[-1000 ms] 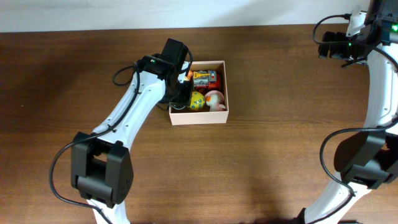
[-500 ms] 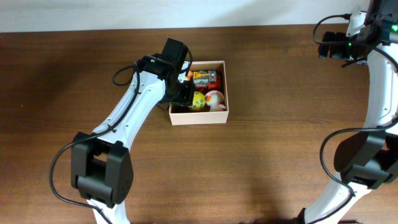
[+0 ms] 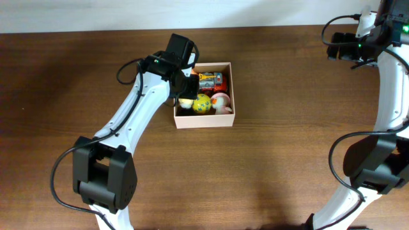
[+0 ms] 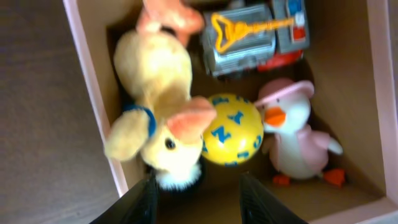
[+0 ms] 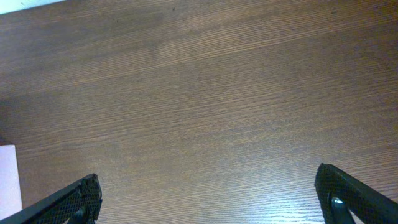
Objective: Pack container
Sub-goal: 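Lower the puck into the box beside the plush toy and release, then lift the left gripper out of the box and move it up-left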
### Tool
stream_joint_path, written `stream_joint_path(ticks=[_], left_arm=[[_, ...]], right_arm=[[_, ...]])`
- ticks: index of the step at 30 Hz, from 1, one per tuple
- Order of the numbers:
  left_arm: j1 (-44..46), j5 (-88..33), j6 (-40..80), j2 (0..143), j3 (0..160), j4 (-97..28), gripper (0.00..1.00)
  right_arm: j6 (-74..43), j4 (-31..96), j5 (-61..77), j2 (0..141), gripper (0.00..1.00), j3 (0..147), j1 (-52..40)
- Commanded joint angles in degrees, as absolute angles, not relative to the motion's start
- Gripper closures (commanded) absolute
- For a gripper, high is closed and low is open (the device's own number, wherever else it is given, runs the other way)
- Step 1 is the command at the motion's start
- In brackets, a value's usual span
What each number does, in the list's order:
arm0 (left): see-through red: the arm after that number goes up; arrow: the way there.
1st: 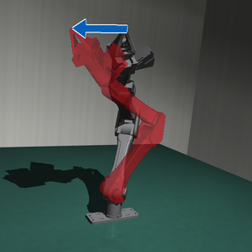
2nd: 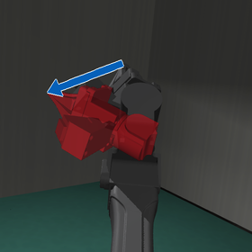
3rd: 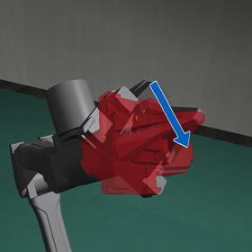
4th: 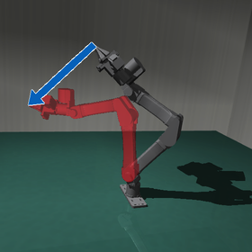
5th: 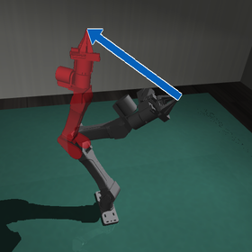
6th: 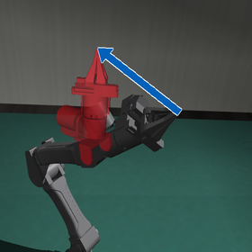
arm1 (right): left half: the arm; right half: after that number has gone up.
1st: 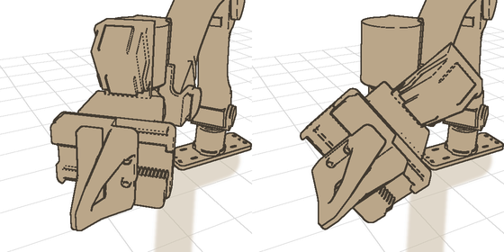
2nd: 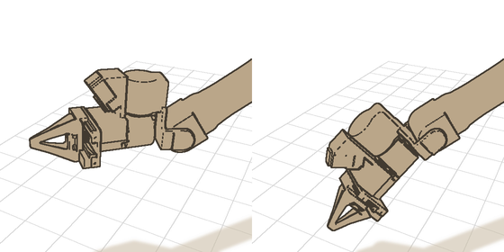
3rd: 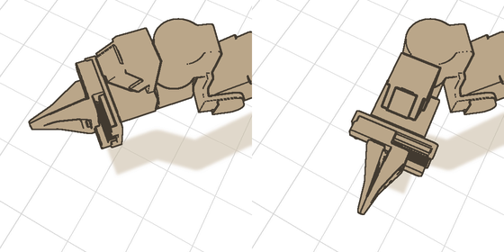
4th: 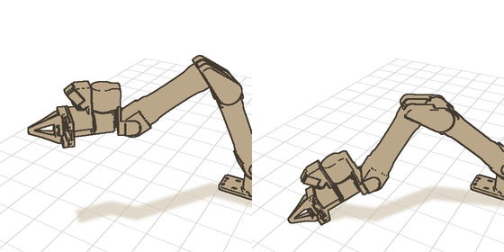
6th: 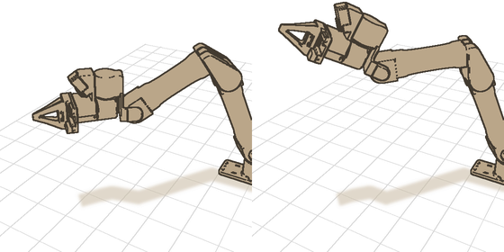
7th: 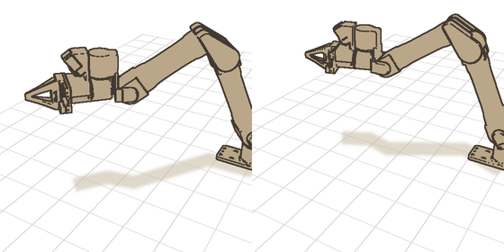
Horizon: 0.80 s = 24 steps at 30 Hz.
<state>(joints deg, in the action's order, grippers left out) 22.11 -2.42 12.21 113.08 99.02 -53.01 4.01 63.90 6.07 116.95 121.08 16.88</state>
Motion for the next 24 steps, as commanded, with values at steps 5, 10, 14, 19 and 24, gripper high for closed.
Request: stream_joint_path(ticks=[5, 10, 14, 19, 24], left_arm=[[22.13, 0.03, 12.29, 117.49, 100.33, -51.05, 0.56], [22.13, 0.01, 12.32, 121.03, 100.33, -51.05, 0.56], [22.13, 0.01, 12.32, 122.89, 100.33, -50.98, 0.56], [22.15, -0.21, 12.32, 121.78, 103.26, -51.13, 0.55], [22.13, -0.19, 12.34, 120.42, 112.57, -55.27, 0.55]], right_arm=[[3.57, 63.90, 5.74, 115.59, 0.01, 121.71, 16.91], [3.55, 63.90, 5.76, 115.59, 0.01, 121.71, 16.91], [3.57, 63.90, 5.74, 115.59, 0.01, 121.71, 16.91], [3.57, 63.90, 5.74, 115.59, 0.01, 121.71, 16.91], [3.57, 63.90, 5.74, 115.59, 0.01, 121.71, 16.91]])
